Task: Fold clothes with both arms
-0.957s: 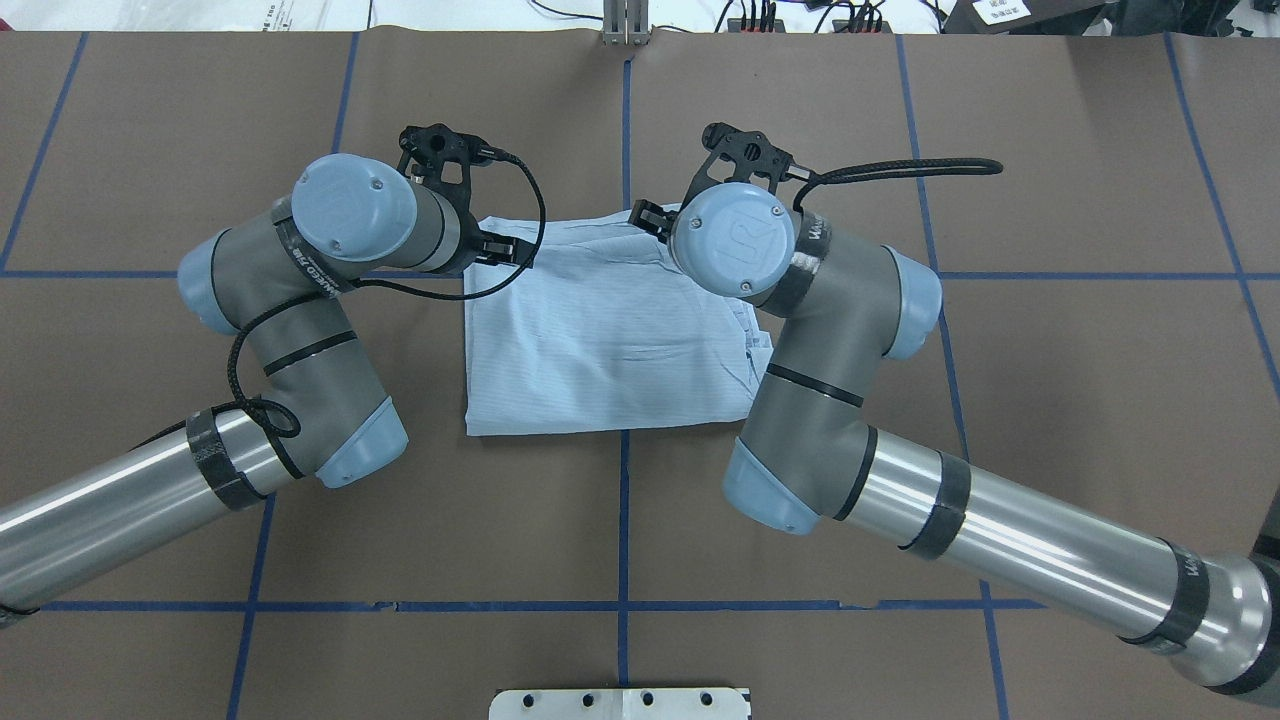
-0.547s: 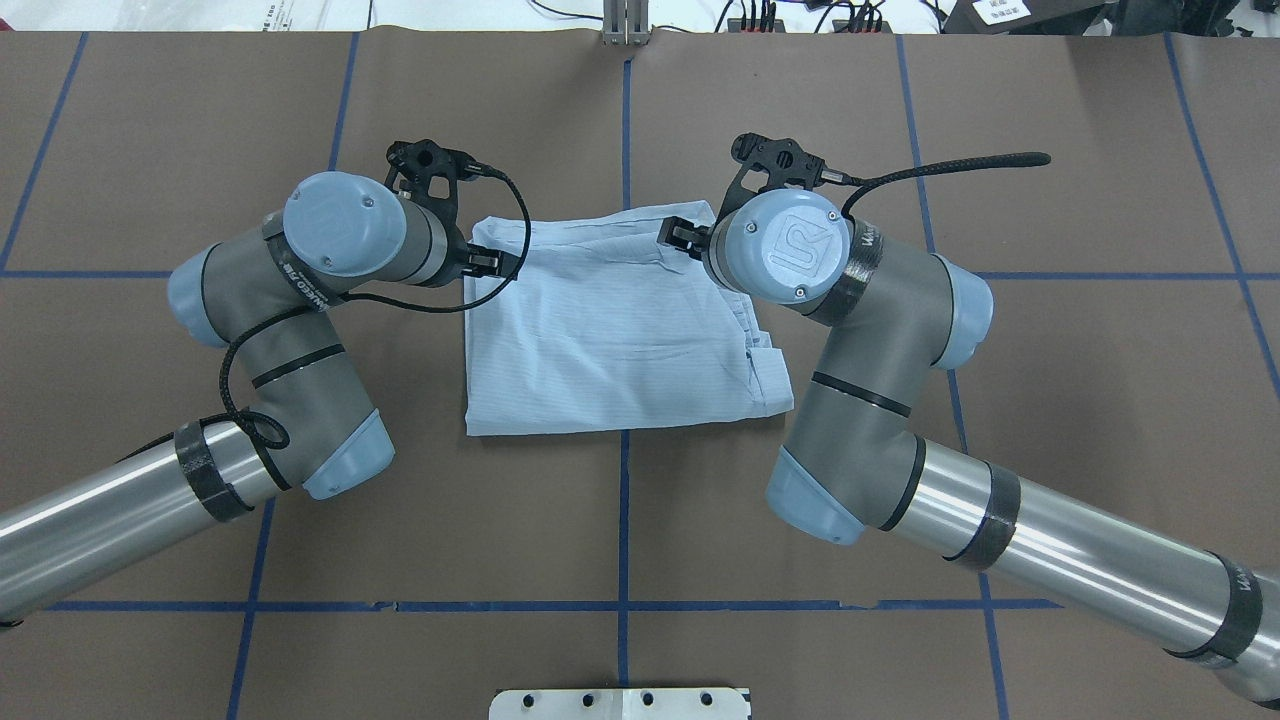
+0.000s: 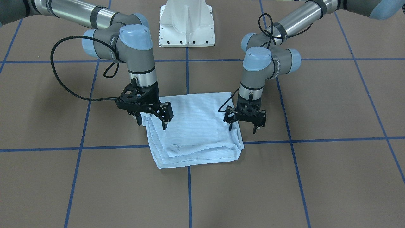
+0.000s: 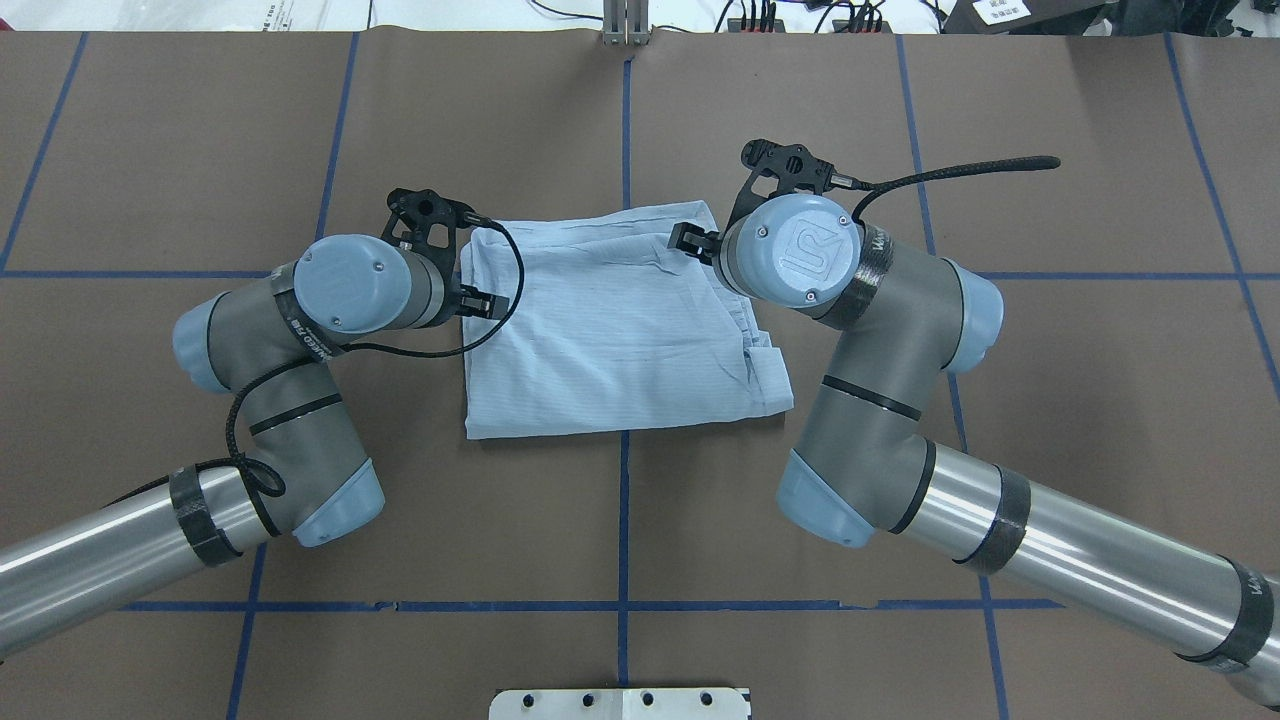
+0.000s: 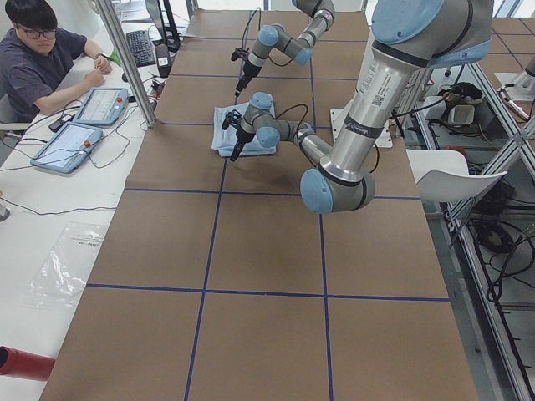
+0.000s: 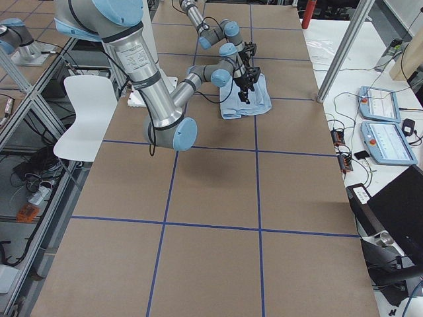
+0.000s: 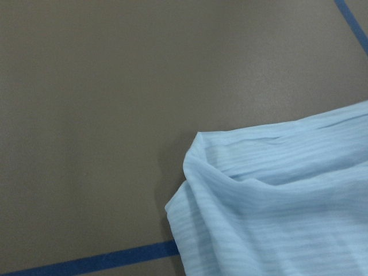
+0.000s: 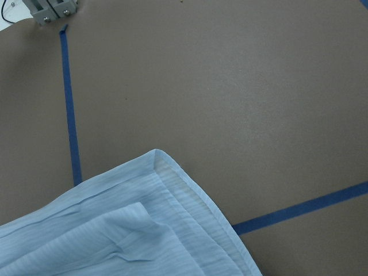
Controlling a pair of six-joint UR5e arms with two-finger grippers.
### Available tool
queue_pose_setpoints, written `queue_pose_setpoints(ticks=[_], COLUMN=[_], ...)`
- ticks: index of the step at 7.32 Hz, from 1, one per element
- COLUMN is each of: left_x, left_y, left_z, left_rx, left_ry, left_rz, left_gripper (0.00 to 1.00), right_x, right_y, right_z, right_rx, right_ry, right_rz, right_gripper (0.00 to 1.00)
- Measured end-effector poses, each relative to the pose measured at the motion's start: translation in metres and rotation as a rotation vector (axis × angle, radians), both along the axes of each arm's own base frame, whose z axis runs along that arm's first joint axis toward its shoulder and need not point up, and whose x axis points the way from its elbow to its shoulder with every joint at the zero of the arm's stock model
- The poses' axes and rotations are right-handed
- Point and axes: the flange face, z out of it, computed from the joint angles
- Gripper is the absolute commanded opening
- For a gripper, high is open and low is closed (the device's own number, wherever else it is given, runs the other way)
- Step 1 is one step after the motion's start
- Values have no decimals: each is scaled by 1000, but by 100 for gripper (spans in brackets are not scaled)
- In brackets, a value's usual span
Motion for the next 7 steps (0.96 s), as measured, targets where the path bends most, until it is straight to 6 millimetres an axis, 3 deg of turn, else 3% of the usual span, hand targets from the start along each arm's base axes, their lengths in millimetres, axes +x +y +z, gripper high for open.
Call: queue_pose_setpoints(ticks=[2, 4, 6, 7], left_x=[-29, -50, -89, -129], left_y=[11, 13, 1, 0], left_z=[6, -6, -4, 6], left_rx=[60, 91, 72, 108], left_ry=[-20, 1, 31, 14], left_rz=[41, 55, 93, 133], left_gripper=[100, 100, 100, 100], right_x=[1, 9, 47, 84], right_y=[0, -6, -34, -51], right_z=[2, 5, 29, 53], right_rx=[-4, 2, 10, 20], right_ry=[6, 18, 61, 93], right_rz=[-4, -34, -133, -206], right_gripper=[100, 100, 100, 100])
